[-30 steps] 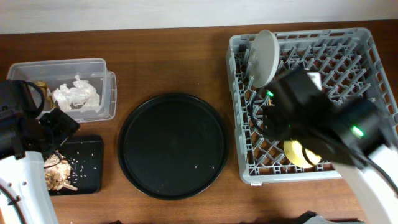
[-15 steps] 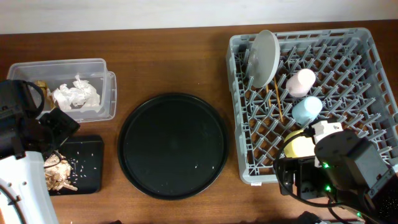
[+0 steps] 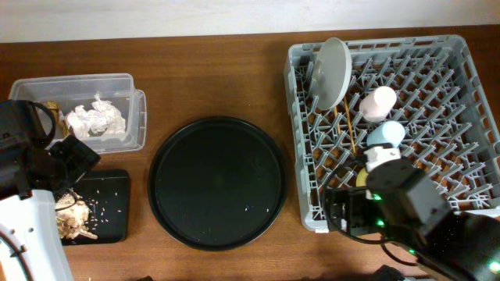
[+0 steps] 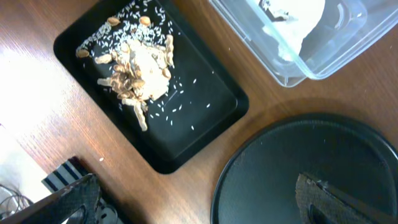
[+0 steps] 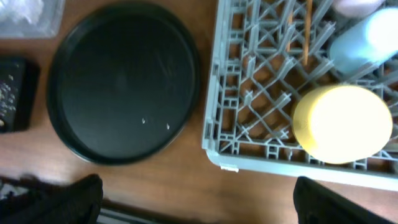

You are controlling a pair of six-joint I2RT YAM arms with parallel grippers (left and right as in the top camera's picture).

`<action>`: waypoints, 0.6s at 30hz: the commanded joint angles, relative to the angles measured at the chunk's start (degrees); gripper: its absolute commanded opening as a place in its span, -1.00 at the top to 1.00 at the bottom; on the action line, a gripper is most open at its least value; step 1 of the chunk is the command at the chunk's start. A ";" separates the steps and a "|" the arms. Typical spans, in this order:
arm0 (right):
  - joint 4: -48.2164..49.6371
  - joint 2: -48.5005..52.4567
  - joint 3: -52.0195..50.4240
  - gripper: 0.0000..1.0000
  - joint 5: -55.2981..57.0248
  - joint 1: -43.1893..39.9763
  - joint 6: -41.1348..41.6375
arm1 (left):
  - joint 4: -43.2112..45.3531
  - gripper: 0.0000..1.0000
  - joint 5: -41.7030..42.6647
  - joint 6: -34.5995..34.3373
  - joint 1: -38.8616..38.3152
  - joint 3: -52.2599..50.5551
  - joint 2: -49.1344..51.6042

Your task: Sort waste into correct bins and load items into the dishwasher rack

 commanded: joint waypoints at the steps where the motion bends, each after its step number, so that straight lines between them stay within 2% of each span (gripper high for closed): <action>1: 14.49 -9.55 -14.05 -0.97 -4.50 0.26 -9.16 | 0.02 -0.99 -0.66 -0.72 0.39 0.04 -0.26; 3: 24.68 -18.40 -23.23 -0.97 -8.63 0.26 -14.71 | -0.04 -0.99 -0.63 -0.72 0.39 0.04 -0.26; 5: 32.00 -28.46 -31.65 -0.97 -8.83 -0.09 -15.58 | 0.00 -0.99 -0.66 -0.72 0.39 0.04 -0.26; 10: 41.07 -44.94 -45.83 -0.97 -11.52 -8.24 -15.61 | 0.00 -0.99 -0.66 -0.72 0.39 0.04 -0.26; 14: 46.25 -51.21 -53.77 -0.97 -15.72 -14.49 -15.78 | 0.00 -0.99 -0.63 -0.72 0.39 0.04 -0.26; 18: 58.07 -52.94 -61.75 -0.96 -19.82 -18.49 -22.49 | 0.00 -0.99 -0.66 -0.72 0.39 0.04 -0.26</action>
